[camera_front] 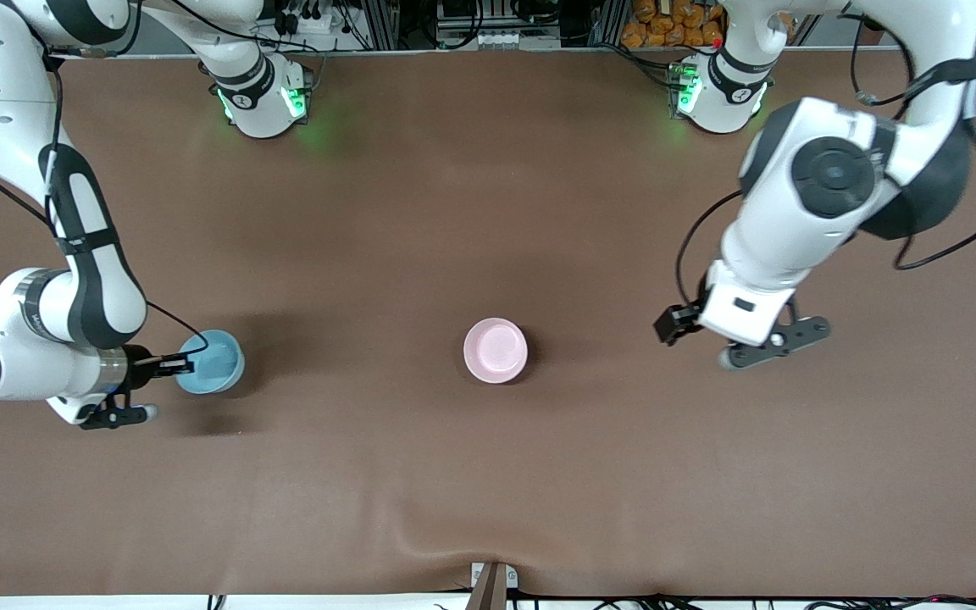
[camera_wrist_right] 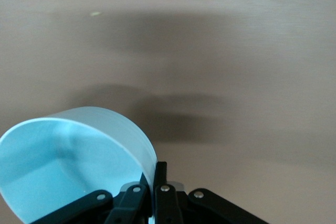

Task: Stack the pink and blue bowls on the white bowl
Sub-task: 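Carry the blue bowl toward the stacked bowls with the right gripper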

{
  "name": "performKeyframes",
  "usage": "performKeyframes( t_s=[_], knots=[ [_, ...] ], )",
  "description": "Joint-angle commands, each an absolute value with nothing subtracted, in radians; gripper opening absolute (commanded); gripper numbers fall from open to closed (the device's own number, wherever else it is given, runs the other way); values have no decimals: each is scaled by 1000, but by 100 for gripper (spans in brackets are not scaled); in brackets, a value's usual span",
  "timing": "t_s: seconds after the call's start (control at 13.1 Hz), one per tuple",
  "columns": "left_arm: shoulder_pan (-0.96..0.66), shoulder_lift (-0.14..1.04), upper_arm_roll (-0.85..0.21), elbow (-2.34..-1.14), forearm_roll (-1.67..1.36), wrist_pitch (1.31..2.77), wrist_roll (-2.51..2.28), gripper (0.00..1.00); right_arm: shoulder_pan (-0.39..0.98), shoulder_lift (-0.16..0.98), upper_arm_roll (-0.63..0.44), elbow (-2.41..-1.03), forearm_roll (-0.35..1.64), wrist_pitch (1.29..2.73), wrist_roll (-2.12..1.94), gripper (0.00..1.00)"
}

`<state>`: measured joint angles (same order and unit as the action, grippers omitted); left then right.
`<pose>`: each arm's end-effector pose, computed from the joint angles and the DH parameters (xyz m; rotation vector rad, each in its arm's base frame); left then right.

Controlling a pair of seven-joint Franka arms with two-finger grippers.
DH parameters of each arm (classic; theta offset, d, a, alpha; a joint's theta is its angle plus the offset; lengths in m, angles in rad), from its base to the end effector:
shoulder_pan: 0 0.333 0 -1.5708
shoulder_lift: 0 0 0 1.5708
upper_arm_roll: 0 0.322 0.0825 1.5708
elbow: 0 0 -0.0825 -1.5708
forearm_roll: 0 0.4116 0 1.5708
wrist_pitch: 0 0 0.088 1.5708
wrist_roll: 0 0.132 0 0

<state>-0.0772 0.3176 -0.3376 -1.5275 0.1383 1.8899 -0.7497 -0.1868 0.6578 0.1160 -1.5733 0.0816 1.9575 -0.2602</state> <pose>0.6458 -0.2429 0.4635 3.0910 0.4902 0.1081 0.6860 -0.0487 0.2025 -2.9266 -0.1962 0.3583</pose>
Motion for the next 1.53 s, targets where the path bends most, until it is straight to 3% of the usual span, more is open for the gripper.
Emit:
performKeyframes(
  t_s=[0.0, 0.53, 0.84, 1.45],
  knots=[
    [-16, 241, -344, -1531, 85, 1813, -655, 100, -164, 643, 165, -1531, 100, 1864, -256, 0],
    [103, 172, -334, -1522, 12, 1698, -520, 100, -124, 646, 386, -1529, 106, 1868, 165, 0],
    [104, 128, -333, -1473, 12, 1594, -483, 100, -37, 649, 396, -1528, 147, 1934, 354, 0],
    [184, 60, -311, -1483, 12, 1523, -268, 100, 116, 658, 394, -1528, 184, 2090, 701, 0]
  ],
)
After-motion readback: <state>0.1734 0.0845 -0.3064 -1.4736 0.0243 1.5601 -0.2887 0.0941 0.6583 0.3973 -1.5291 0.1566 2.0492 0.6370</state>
